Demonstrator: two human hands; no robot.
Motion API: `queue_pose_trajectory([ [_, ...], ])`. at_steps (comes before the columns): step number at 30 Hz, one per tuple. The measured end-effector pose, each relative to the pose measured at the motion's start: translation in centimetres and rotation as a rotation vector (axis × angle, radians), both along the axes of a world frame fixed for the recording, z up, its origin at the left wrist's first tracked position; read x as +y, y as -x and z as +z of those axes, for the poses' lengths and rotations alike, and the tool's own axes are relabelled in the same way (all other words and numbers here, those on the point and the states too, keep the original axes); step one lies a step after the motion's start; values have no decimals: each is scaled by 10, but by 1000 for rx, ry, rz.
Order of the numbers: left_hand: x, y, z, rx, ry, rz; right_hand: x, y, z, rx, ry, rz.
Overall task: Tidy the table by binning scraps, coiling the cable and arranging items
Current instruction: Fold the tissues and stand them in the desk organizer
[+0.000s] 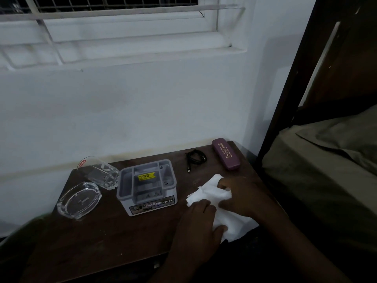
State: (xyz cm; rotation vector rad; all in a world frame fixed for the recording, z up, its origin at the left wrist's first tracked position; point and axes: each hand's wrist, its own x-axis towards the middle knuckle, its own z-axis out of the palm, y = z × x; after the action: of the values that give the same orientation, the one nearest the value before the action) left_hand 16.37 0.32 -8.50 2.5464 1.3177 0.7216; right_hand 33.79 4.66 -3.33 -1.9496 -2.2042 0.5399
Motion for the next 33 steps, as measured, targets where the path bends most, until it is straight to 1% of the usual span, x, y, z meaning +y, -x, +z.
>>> queue_pose_trajectory([
  [3, -1, 0, 0, -25, -42, -2, -7, -2, -5, 218, -49, -29],
  [5, -2, 0, 1, -47, -89, 11, -9, -6, -9, 283, -62, -52],
  [7, -2, 1, 2, -61, -107, 19, -6, -10, -9, 270, -19, -112],
  [10, -3, 2, 3, -66, -106, 31, 1, -18, -3, 147, 54, -198],
  [11, -4, 2, 4, -75, -96, 34, 3, -20, -1, 171, 72, -206],
  [13, -7, 2, 8, -135, -87, 32, 4, -25, 6, 280, 101, -200],
  [18, -1, 6, 33, -390, -128, 69, 1, -39, 33, 508, 92, -199],
  [20, 7, 8, 46, -484, -90, 88, 3, -45, 43, 739, 104, -207],
  [21, 12, 8, 51, -535, -47, 90, 3, -47, 48, 852, 125, -197],
  [23, 22, 6, 58, -649, 89, 102, 5, -49, 54, 982, 157, -145],
  [25, 28, 2, 61, -791, 303, 164, 8, -49, 53, 1132, 186, -94],
  [27, 33, -5, 62, -916, 558, 196, 9, -51, 49, 1305, 219, -119],
  [28, 35, -8, 62, -999, 711, 161, 10, -52, 46, 1361, 231, -130],
  [30, 43, -12, 58, -1183, 1007, -11, 9, -53, 39, 1430, 256, -114],
  [32, 47, -13, 56, -1296, 1170, -159, 8, -53, 30, 1453, 270, -122],
  [33, 49, -13, 55, -1324, 1204, -171, 8, -51, 26, 1433, 266, -152],
])
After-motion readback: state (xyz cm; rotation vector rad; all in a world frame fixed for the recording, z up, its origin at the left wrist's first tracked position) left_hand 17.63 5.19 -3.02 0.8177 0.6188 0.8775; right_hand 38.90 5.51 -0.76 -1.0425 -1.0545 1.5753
